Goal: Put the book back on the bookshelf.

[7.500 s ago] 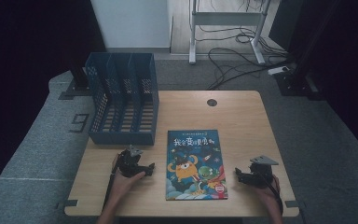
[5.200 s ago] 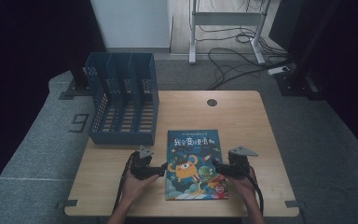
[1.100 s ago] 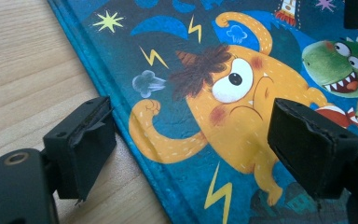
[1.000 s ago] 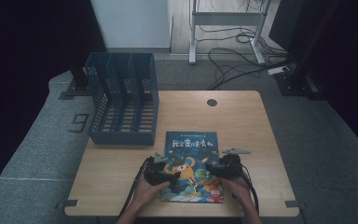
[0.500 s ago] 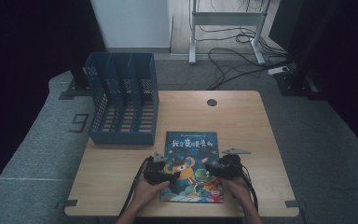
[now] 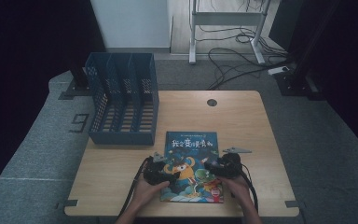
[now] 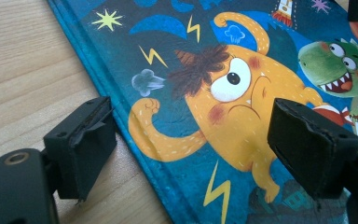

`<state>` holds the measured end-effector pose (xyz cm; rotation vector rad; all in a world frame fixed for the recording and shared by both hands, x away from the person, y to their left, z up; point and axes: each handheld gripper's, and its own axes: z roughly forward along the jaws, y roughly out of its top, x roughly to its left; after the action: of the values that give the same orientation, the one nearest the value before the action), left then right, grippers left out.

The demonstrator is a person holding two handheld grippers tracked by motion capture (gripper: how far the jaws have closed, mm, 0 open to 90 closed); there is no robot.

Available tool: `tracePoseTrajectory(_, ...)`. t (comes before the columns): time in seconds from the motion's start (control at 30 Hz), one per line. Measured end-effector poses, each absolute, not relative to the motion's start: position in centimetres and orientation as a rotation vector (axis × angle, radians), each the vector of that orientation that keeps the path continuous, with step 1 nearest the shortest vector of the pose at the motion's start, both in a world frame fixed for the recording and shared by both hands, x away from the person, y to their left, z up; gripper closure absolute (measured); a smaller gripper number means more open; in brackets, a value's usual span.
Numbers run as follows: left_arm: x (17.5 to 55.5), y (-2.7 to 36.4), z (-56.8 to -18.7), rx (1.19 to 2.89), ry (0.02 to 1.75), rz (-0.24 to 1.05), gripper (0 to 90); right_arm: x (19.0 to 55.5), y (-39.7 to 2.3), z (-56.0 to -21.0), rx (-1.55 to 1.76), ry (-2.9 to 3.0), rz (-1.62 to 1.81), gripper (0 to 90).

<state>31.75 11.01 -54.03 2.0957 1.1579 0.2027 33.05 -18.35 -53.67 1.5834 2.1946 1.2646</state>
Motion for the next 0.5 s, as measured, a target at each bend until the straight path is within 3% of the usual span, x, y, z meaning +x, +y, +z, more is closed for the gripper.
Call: tracePoseTrajectory(0.5,31.8,11.0,-54.1,2.096,1.147,0.218,15.8,34.2,-18.8,-54.5,1.651,2.174,1.254,22.4)
